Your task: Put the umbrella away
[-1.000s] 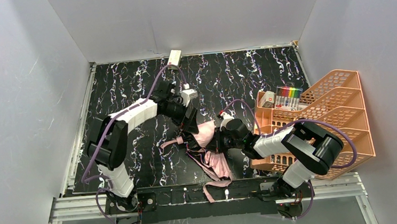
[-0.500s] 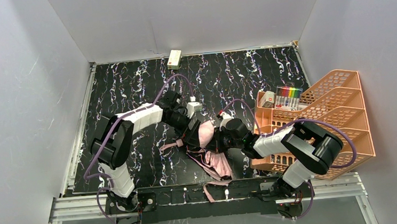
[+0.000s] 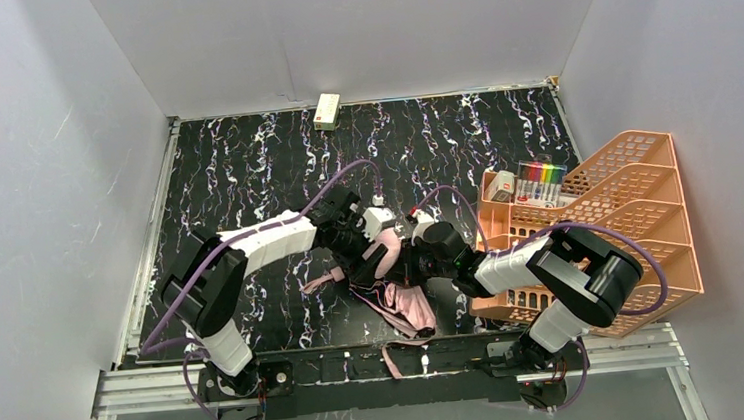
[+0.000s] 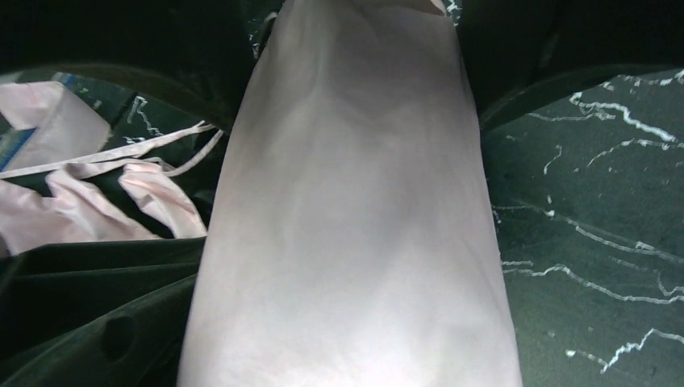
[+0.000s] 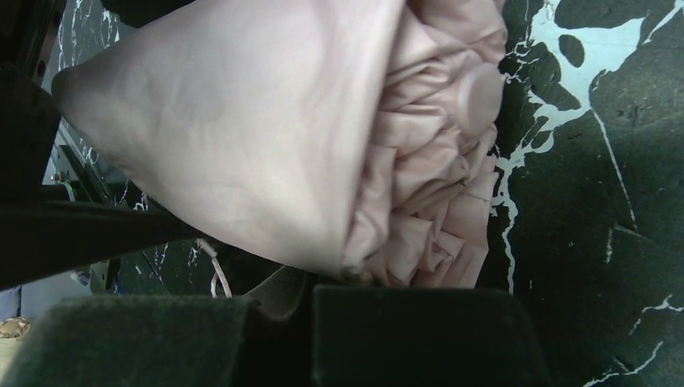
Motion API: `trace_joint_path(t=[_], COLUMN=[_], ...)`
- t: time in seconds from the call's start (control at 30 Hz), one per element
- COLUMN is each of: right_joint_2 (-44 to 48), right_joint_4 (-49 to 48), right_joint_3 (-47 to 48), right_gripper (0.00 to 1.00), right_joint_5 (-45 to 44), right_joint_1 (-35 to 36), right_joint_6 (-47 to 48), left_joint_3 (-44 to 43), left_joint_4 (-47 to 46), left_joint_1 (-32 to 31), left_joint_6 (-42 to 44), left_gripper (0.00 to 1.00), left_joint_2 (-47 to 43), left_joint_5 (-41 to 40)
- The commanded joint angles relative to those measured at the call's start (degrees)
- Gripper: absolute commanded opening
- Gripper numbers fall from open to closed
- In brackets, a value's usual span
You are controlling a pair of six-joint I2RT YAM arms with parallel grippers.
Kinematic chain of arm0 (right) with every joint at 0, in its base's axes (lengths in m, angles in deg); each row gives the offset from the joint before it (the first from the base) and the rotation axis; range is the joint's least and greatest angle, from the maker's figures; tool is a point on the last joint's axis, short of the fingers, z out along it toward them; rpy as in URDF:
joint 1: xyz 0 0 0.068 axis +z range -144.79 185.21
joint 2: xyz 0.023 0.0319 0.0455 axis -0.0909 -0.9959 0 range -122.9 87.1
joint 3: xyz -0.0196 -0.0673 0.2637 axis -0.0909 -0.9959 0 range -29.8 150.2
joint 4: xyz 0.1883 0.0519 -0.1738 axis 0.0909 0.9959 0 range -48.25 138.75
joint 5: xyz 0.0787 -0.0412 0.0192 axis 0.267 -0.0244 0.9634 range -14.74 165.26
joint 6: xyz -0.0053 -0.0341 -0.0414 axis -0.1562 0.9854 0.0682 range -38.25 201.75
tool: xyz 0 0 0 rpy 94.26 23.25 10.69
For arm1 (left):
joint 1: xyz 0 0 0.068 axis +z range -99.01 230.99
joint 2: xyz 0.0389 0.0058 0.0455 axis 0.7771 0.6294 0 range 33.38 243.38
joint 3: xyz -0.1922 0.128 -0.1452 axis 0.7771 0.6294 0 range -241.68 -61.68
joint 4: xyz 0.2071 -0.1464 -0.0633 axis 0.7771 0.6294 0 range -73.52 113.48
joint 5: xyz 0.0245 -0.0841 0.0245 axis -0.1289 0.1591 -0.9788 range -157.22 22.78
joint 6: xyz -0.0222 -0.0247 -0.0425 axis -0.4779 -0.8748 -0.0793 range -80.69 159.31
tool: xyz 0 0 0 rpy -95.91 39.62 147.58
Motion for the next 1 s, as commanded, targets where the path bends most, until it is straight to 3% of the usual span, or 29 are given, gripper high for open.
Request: trace_joint_path(t=[0.0,0.2,0.4,0.53,0.77,0.87,0.97], right_joint_2=[-2.8,2.2,13.6,22.8,30.1,30.6,32.1], right_joint_4=[13.1,12.6,18.7,27.3,36.4,35.3,31.9], right_joint_3=[-2.4,-3.2,-2.6,-0.6,3.4,4.1,4.1], right_gripper=[0.0,0.0,0.16,0.21,0.32,0.34,0.35], right_joint_5=[-4.9,-3.7,-3.7,-8.4,-16.9,-17.4,-21.1], right_joint_1=[-0.3,-0.3,-0.3,-0.4,-4.8,-7.6,-8.4], right_joint_6=[2.8,3.7,6.3,8.7,12.8,15.4,18.2], left_joint_3=[3.6,4.5,3.0,1.9,1.1,0.9,2.1], left_joint_4=[3.5,2.7,2.4,2.0,-0.2,-1.5,-4.3], left_joint_1=[-3.3,-4.5,-4.8,-5.1,-7.1,-7.7,-7.7], left_joint_6=[-1.0,-1.5,-1.2,-1.1,-0.2,1.3,6.0], left_gripper=[0.67,0.41,0.22,0.0,0.0,0.0,0.0], left_joint_2=[-1.9,-3.2,-3.1,-3.3,-3.2,-2.9,-4.0], left_joint_5=[-7.0,-11.6,-14.4,-17.6,-24.2,-26.7,-22.9])
